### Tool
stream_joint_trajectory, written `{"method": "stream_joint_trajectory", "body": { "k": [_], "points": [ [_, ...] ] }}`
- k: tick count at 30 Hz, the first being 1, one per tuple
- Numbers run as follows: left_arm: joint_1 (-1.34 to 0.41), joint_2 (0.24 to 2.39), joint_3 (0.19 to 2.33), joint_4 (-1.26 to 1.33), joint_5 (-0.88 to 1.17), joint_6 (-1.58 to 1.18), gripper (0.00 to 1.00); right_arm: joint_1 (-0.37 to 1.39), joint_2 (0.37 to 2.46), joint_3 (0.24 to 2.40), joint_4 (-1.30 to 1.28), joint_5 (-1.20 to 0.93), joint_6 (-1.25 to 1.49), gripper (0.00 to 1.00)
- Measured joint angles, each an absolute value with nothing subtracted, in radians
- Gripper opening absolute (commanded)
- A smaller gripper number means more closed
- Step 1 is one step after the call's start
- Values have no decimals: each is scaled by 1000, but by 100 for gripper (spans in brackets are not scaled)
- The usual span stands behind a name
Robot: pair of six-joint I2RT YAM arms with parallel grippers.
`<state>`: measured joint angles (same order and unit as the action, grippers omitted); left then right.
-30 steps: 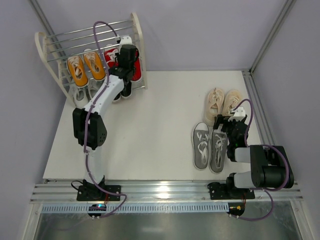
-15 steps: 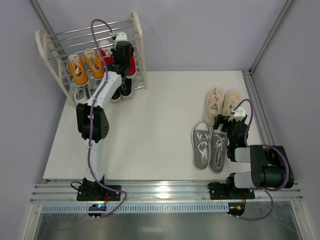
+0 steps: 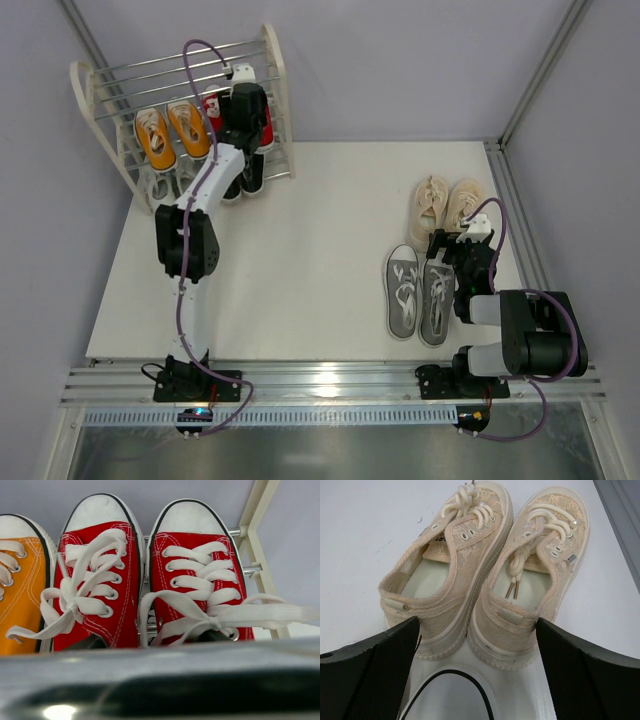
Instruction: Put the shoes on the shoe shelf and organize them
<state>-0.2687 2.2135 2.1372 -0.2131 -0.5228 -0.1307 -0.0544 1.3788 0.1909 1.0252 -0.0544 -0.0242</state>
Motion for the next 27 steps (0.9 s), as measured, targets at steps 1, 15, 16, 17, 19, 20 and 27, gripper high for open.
{"method": "stream_joint_trajectory", "body": {
  "k": [1,15,16,17,19,20,27],
  "points": [
    [-268,2214,2137,-213,-524,-134,69,-54,1379,191,1025,-54,-24,97],
    [-275,2166,2061,-182,-543,-153,82,-54,1379,191,1025,-54,-24,97],
    [-276,2152,2042,-183,-545,-154,82,-54,1379,191,1025,-54,-24,97],
    [-278,2136,2020,-183,-548,-154,82,-54,1379,191,1025,-54,-24,97],
    [-280,2107,1983,-180,-553,-157,82,-54,1379,191,1025,-54,-24,97],
    [-281,2096,1967,-176,-555,-155,82,-54,1379,191,1025,-54,-24,97],
    [-290,1919,1907,-52,-576,-100,82,-54,1379,191,1025,-54,-24,97]
  ]
}}
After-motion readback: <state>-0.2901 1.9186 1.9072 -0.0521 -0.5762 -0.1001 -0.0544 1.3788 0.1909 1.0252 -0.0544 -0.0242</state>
